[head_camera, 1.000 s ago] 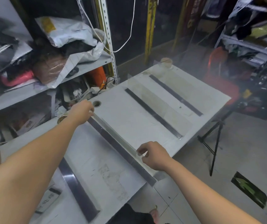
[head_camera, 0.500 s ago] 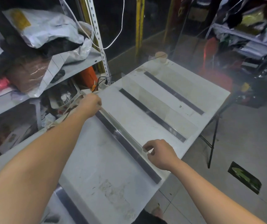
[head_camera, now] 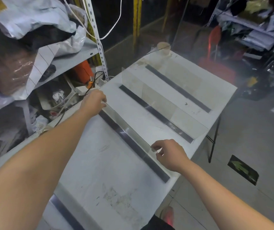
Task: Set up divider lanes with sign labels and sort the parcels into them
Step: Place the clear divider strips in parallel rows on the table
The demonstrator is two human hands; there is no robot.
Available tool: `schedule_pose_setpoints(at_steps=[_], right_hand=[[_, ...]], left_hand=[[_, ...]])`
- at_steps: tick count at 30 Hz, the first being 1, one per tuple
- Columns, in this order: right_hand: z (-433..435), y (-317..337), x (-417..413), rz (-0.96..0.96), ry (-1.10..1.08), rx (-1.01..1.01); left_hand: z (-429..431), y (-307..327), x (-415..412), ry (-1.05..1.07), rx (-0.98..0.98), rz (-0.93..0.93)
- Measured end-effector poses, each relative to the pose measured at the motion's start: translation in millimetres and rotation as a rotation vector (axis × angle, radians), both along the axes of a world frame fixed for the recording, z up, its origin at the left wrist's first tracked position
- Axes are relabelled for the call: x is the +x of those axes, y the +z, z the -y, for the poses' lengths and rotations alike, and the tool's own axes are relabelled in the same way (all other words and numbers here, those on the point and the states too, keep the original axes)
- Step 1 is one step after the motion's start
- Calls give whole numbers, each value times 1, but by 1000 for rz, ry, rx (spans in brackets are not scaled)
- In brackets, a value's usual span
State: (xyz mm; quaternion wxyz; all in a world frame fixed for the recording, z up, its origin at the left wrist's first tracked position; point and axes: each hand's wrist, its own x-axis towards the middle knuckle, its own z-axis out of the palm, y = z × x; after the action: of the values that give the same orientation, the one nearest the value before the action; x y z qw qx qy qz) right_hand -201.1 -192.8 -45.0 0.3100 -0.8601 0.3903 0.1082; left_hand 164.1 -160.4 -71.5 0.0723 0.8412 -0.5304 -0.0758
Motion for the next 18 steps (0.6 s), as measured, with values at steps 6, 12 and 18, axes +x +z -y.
schedule_pose_setpoints(at_steps=[6, 12, 18], right_hand=[[2, -3, -3, 1, -17, 22], [2, -3, -3, -18, -35, 60], [4, -2, -7, -67, 4, 63]], left_hand=[[5, 5, -7, -13, 35, 53], [0, 7, -15, -6, 70, 27], [-5, 21, -30, -3, 74, 14]])
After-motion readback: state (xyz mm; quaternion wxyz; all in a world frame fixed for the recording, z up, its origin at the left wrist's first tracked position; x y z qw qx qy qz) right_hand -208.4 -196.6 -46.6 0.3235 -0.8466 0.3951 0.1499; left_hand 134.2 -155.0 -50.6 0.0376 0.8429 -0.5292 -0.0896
